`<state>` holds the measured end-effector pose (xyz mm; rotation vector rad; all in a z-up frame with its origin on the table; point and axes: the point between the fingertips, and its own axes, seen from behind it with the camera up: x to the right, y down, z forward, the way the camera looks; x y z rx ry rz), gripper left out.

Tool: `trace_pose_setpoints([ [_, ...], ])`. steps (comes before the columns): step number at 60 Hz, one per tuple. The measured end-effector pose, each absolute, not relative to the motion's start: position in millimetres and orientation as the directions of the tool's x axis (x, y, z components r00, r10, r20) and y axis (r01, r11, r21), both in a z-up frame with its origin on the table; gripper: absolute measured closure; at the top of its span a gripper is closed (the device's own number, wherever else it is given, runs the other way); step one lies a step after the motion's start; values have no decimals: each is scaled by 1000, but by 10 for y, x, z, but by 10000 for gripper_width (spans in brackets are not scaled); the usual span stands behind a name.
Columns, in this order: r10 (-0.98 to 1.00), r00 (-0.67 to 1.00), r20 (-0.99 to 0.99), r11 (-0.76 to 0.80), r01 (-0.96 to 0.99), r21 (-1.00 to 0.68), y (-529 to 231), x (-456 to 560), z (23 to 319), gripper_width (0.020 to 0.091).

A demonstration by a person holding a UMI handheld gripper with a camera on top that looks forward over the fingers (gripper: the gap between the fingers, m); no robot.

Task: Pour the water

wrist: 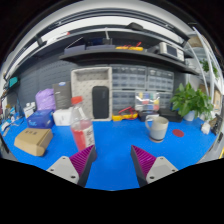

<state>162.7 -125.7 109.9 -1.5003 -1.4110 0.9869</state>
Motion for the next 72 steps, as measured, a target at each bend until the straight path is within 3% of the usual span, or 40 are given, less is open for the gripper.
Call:
trace_pose_setpoints([
  [10, 998, -62, -16, 8, 370, -929, -1913, 1584, 885, 382],
  [39, 994, -107, 4, 33, 269, -963, -2251, 550, 1017, 393],
  [46, 994, -107, 30, 56, 251, -966, -2237, 421, 944, 463],
  [47, 994, -106, 36, 61, 241, -969, -2225, 399, 940, 522],
  [49, 994, -103, 41, 63, 218, -974, -2218, 379, 956, 549],
  [58, 992, -110, 55, 72, 161, -984, -2236, 325, 980, 600],
  [59, 992, -111, 54, 72, 160, -985, -2235, 318, 983, 642],
  [72, 987, -161, -10, 20, 183, -983, -2218, 305, 976, 684],
])
